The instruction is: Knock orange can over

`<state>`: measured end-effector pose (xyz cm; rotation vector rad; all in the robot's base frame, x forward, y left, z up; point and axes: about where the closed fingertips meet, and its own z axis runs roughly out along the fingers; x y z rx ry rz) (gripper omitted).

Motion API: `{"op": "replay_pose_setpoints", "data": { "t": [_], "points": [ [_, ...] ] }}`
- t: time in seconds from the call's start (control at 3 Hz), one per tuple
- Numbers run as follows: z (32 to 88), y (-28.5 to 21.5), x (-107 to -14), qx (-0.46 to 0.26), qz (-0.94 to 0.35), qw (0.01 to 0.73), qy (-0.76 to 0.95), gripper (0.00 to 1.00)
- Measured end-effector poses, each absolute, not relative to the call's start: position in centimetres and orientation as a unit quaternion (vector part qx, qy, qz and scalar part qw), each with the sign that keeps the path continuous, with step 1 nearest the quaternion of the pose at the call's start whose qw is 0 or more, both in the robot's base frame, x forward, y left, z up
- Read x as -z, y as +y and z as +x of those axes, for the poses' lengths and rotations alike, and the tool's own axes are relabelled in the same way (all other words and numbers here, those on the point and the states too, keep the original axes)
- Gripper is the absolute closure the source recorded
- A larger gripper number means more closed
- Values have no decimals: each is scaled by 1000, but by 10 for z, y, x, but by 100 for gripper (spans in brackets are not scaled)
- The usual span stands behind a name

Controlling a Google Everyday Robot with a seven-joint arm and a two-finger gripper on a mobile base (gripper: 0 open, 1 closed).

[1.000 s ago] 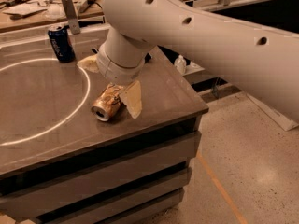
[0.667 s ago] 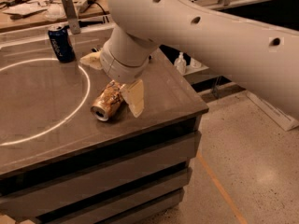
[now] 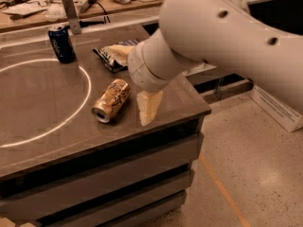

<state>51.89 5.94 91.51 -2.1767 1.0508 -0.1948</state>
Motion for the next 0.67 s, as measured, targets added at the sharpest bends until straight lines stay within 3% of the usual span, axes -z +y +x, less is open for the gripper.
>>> {"op": "replay_pose_setpoints", "data": {
  "t": [0.33, 0.67],
  "points": [
    [529, 28, -927, 92, -791, 401, 453, 0],
    [531, 28, -930, 96, -790, 403, 452, 0]
  ]
}}
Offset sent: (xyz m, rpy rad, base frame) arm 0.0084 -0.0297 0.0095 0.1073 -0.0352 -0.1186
